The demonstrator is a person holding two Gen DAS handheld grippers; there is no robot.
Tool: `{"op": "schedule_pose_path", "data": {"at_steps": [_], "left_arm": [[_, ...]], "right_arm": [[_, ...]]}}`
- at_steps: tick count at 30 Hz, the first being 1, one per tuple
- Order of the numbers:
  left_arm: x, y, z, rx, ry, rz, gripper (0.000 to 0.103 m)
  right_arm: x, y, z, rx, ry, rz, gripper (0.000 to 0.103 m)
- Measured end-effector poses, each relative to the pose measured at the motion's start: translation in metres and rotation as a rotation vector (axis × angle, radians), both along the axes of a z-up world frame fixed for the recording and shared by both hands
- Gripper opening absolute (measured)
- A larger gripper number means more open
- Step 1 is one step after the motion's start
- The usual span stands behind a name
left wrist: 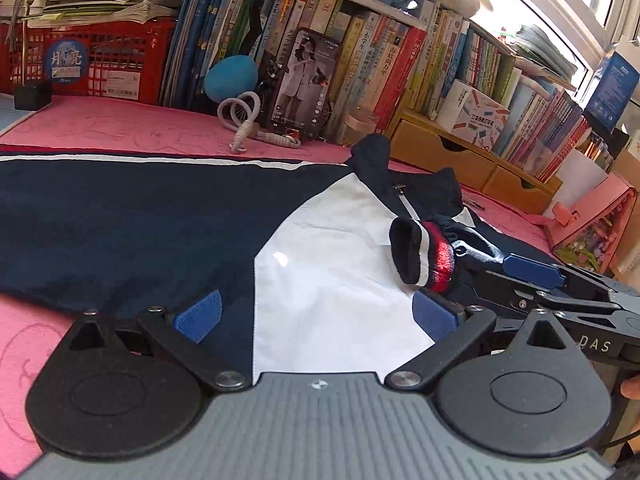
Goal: Fold clothes
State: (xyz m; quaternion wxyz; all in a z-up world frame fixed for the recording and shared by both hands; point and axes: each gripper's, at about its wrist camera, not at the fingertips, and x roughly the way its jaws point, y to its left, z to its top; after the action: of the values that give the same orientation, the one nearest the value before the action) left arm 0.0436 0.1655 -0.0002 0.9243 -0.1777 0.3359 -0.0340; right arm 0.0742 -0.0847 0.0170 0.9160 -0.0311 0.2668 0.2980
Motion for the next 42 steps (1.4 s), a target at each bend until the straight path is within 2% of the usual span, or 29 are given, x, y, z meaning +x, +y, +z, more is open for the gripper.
{"op": "schedule_pose_path", "data": {"at_steps": [3, 7, 10, 13, 14, 15, 16, 18, 21, 24, 27, 32, 36, 38, 40, 42], "left_arm": [[0.024, -0.024, -0.006, -0.017, 0.013, -0.053, 0.103], [0.057, -0.057, -0.013, 0.028, 0.022, -0.075, 0.103], [0.079, -0.073, -0.018, 0.032, 0.024, -0.055, 0.103], [0.098, -0.084, -0.026, 0.042, 0.060, -0.029, 0.100], [0.101, -0.088, -0.028, 0.061, 0.063, -0.013, 0.096], [0.102, -0.092, -0.029, 0.087, 0.060, 0.004, 0.081], [0.103, -0.096, -0.029, 0.107, 0.053, 0.012, 0.057], [0.098, -0.101, -0.025, 0.151, 0.023, 0.023, 0.050], [0.087, -0.107, -0.014, 0.274, -0.072, 0.049, 0.042], [0.078, -0.099, -0.002, 0.325, -0.137, 0.102, 0.040], [0.076, -0.079, 0.008, 0.346, -0.167, 0.180, 0.040], [0.081, -0.036, 0.009, 0.325, -0.119, 0.274, 0.040], [0.084, -0.022, -0.011, 0.324, -0.042, 0.289, 0.040], [0.080, -0.022, -0.021, 0.347, -0.031, 0.279, 0.040], [0.076, -0.023, -0.026, 0.376, -0.035, 0.261, 0.042], [0.074, -0.025, -0.029, 0.392, -0.034, 0.230, 0.043]], "right_arm": [[-0.012, -0.041, -0.002, -0.082, -0.025, -0.098, 0.069], [-0.021, -0.086, -0.020, -0.191, -0.036, -0.231, 0.069], [-0.024, -0.110, -0.034, -0.224, -0.027, -0.295, 0.069], [-0.024, -0.122, -0.043, -0.264, -0.039, -0.345, 0.070], [-0.024, -0.124, -0.044, -0.278, -0.048, -0.356, 0.070], [-0.024, -0.126, -0.045, -0.288, -0.055, -0.361, 0.070], [-0.026, -0.127, -0.044, -0.301, -0.067, -0.362, 0.070], [-0.031, -0.130, -0.043, -0.331, -0.094, -0.362, 0.073], [-0.038, -0.137, -0.043, -0.404, -0.143, -0.379, 0.084], [-0.035, -0.143, -0.050, -0.484, -0.162, -0.403, 0.085], [-0.025, -0.149, -0.056, -0.489, -0.136, -0.422, 0.085], [-0.008, -0.133, -0.058, -0.487, -0.156, -0.380, 0.085], [0.006, -0.110, -0.061, -0.533, -0.199, -0.328, 0.085], [0.012, -0.109, -0.060, -0.563, -0.233, -0.354, 0.085], [0.018, -0.124, -0.054, -0.561, -0.244, -0.422, 0.085], [0.028, -0.158, -0.046, -0.471, -0.170, -0.477, 0.086]]}}
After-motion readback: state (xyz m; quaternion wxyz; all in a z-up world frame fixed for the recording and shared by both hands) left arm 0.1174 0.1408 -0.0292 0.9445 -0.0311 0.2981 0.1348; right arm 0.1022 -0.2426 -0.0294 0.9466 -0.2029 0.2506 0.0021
